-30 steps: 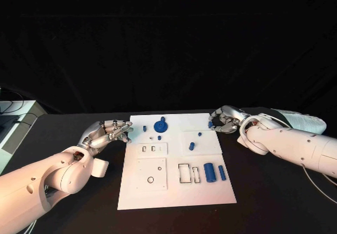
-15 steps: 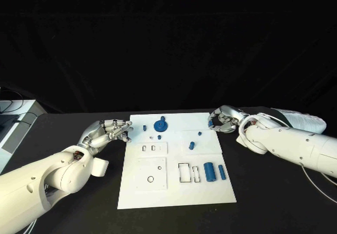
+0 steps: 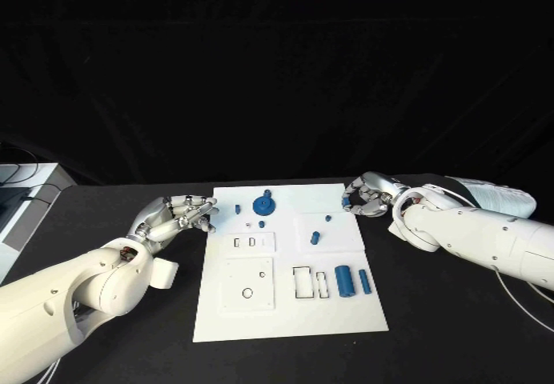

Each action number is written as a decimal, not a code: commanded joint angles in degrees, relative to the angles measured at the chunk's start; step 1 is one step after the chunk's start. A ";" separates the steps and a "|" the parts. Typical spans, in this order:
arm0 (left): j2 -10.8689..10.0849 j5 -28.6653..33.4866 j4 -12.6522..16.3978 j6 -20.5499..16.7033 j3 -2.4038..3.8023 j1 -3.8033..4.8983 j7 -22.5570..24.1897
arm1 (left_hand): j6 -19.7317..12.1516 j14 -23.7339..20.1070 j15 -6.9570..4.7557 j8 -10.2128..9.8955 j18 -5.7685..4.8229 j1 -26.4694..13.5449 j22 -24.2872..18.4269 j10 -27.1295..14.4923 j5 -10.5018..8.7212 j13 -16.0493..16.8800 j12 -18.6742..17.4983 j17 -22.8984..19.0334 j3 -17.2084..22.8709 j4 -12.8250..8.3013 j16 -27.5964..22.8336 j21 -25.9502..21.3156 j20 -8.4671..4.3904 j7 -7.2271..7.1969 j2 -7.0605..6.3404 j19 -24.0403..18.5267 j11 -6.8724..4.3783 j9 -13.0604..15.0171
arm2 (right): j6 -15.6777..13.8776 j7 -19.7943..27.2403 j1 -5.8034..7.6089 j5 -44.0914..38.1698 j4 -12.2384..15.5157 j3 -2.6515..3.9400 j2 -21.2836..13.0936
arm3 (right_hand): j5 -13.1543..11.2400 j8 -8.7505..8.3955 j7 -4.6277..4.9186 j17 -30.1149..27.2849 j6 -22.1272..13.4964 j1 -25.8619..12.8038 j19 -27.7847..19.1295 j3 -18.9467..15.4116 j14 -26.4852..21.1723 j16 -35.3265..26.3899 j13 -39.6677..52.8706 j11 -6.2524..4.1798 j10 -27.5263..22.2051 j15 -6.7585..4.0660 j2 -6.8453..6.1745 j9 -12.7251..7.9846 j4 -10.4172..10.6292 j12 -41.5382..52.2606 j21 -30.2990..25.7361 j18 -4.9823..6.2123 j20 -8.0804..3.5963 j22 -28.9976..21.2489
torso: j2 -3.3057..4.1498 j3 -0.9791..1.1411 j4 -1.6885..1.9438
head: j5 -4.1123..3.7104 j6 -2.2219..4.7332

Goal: Assemble the parts on the task board

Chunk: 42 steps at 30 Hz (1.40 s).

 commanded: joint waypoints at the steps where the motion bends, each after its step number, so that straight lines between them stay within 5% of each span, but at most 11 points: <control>1: 0.08 0.26 0.09 0.66 0.06 -0.01 0.28 | 0.41 -0.43 0.00 0.07 0.69 0.35 0.09 -0.12 0.17 -0.02 -0.30 -0.05 0.02 -0.45 0.36 0.33 -0.15 0.07 0.15 -0.40 0.20 0.10 | 0.89 0.23 -0.09 -0.10 0.17 -0.04 0.08 | 0.19 0.58 -0.23 14.44 0.67 0.06 5.90 0.24 5.70 0.30 15.08 -0.48 5.98 -0.56 0.60 0.29 0.00 0.13 0.30 -0.82 -0.52 15.08 | -0.01 0.00 -0.05 | 0.05 -0.04; 20: -0.06 0.27 0.04 0.58 0.06 -0.01 0.04 | 0.37 -0.43 0.03 0.03 0.69 0.33 0.12 -0.17 0.17 -0.03 -0.32 -0.07 0.04 -0.48 0.37 0.38 -0.15 0.16 0.16 -0.43 0.25 0.09 | -6.38 -6.12 0.13 -0.53 4.57 0.07 -0.64 | -0.54 1.75 -0.97 14.48 1.71 -1.13 5.90 0.09 5.71 0.30 15.08 -1.15 5.98 -1.24 1.19 0.88 0.54 0.13 0.30 -0.82 -1.20 15.08 | -0.16 -0.14 -0.09 | 0.14 -0.06; 30: -0.05 0.34 0.09 0.37 0.06 -0.01 -0.13 | 0.25 -0.45 0.06 -0.06 0.68 0.36 0.16 -0.22 0.17 -0.04 -0.34 -0.09 0.07 -0.55 0.39 0.45 -0.14 0.29 0.14 -0.47 0.32 0.07 | -4.71 -17.18 2.67 -5.37 13.03 0.20 -0.93 | -0.30 1.73 -0.97 14.31 1.32 -1.85 5.90 0.00 5.67 0.26 15.08 -1.21 5.98 -1.38 1.33 0.93 0.97 0.13 0.30 -0.82 -1.37 15.08 | -0.55 -0.46 -0.34 | 0.40 -0.13; 35: 0.14 0.38 0.02 0.33 0.06 -0.01 -0.21 | 0.25 -0.45 0.06 -0.06 0.68 0.36 0.16 -0.22 0.17 -0.04 -0.34 -0.09 0.07 -0.55 0.39 0.45 -0.14 0.29 0.14 -0.47 0.32 0.07 | -3.44 -22.34 3.55 -8.65 18.14 0.20 0.41 | -0.31 1.74 -0.98 14.35 1.24 -2.09 5.90 -0.07 5.68 0.27 15.08 -1.21 5.98 -1.39 1.31 0.95 1.11 0.13 0.30 -0.82 -1.40 15.08 | -0.84 -0.77 -0.27 | 1.03 -0.32; 42: 0.36 0.49 0.00 0.36 0.06 -0.01 -0.29 | 0.25 -0.45 0.06 -0.06 0.68 0.36 0.16 -0.22 0.17 -0.04 -0.34 -0.09 0.07 -0.55 0.39 0.45 -0.14 0.29 0.14 -0.47 0.32 0.07 | -3.86 -26.37 3.61 -11.69 21.96 -0.08 3.42 | -0.17 1.75 -1.02 14.29 1.19 -2.07 5.90 -0.04 5.67 0.25 15.08 -1.24 5.98 -1.40 1.30 0.96 1.07 0.13 0.30 -0.82 -1.42 15.08 | -1.12 -1.07 -0.05 | 2.38 -0.89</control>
